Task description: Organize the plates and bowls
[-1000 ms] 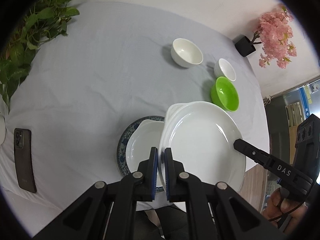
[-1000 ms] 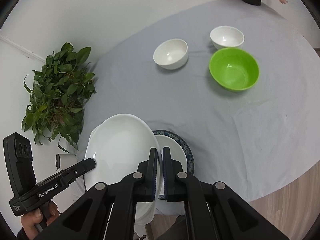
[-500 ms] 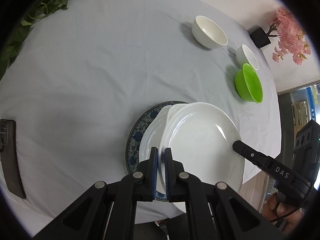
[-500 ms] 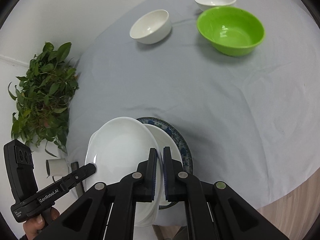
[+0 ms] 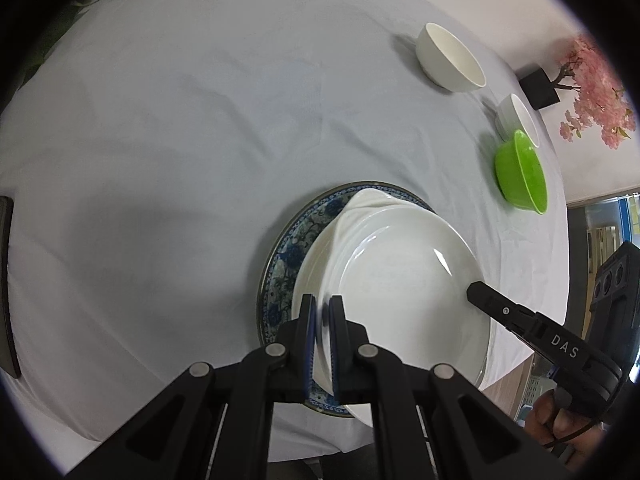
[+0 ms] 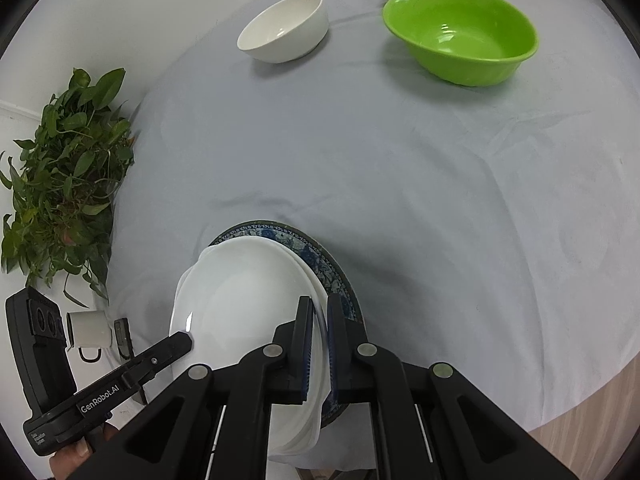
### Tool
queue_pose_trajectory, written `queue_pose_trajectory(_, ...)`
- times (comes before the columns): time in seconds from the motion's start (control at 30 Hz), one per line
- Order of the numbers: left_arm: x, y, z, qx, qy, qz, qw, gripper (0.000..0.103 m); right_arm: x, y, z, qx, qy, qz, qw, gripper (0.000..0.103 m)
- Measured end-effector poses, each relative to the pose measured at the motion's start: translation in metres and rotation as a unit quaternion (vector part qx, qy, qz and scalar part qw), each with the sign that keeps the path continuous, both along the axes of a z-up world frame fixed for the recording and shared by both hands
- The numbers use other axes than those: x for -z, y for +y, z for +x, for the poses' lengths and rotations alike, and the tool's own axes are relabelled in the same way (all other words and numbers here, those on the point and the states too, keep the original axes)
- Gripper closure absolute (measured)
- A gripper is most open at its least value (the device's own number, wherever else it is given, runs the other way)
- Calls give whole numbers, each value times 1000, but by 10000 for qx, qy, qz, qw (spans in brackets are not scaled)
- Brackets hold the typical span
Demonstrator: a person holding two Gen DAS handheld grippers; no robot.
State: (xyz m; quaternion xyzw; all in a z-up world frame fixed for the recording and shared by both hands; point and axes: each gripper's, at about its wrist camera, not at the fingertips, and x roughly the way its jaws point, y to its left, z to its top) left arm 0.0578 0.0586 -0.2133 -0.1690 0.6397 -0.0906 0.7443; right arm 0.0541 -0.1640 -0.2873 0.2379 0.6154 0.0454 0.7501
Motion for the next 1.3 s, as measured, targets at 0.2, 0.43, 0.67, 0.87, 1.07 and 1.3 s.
queue_pose_trajectory(0.2, 3, 5, -2, -213, -82, 54, 9997, 97, 9, 9, 7, -127, -25, -25, 9999, 98)
queue_pose_trajectory(0.43, 6, 3, -4, -254, -62, 126, 9996, 96, 12, 9, 16, -188, -68, -3, 9998, 96)
queue_pose_trajectory(0.67, 4, 4, -11, -217, -29, 163, 9996, 97, 13, 10, 18, -252, -118, 27, 9996, 91)
queue_pose_trajectory(0.87, -3, 10, -18, -191, -171, 129, 9996, 97, 6, 13, 21, -430, -270, -34, 9987, 91)
queue_pose_trajectory(1.07, -8, 10, -14, -190, -347, -6, 9992, 97, 5, 18, 28, -646, -284, -43, 9975, 91)
queue_pose_trajectory(1.3, -15, 22, -14, -423, -342, -35, 9985, 97, 5, 19, 27, -801, -220, -82, 9965, 91)
